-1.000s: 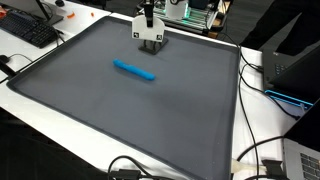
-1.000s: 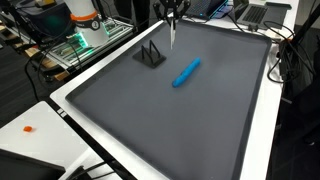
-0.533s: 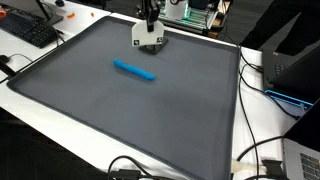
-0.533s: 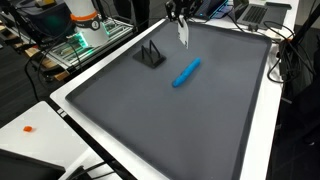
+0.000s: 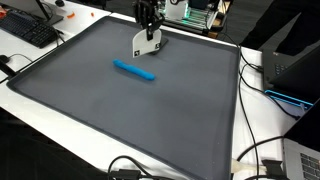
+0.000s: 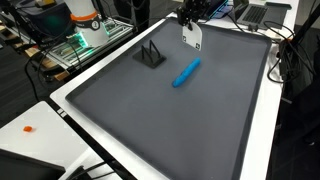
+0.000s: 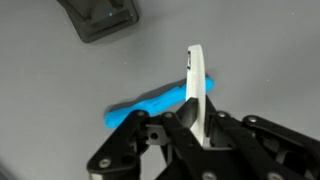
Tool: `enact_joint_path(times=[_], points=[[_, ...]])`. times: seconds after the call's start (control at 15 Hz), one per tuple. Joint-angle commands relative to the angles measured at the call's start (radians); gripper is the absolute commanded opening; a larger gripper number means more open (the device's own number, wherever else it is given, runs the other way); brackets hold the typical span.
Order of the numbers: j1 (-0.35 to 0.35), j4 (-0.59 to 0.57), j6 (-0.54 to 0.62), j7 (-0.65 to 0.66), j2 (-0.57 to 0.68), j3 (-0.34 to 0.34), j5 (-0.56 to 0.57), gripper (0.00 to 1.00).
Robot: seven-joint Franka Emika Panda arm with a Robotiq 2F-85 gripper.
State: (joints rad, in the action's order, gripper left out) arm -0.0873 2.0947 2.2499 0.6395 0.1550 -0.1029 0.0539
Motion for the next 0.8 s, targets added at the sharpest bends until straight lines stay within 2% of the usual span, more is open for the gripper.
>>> enact_joint_path(times=[0.0,0.07,0.13,0.6,0.67,0.73], points=[[-0.023,-0.033,-0.023,-0.092,0.028,0.017,0.031,0.02],[-0.026,-0.051,-0.074,-0.085,0.034,0.020,0.020,0.02],[-0.026,-0.021,-0.018,-0.071,0.016,0.020,0.000,0.09],[-0.029,-0.041,-0.052,-0.080,0.026,0.023,0.000,0.09],[-0.029,-0.041,-0.052,-0.080,0.027,0.023,0.000,0.02],[-0.024,-0.041,-0.039,-0.123,0.030,0.017,-0.015,0.02]])
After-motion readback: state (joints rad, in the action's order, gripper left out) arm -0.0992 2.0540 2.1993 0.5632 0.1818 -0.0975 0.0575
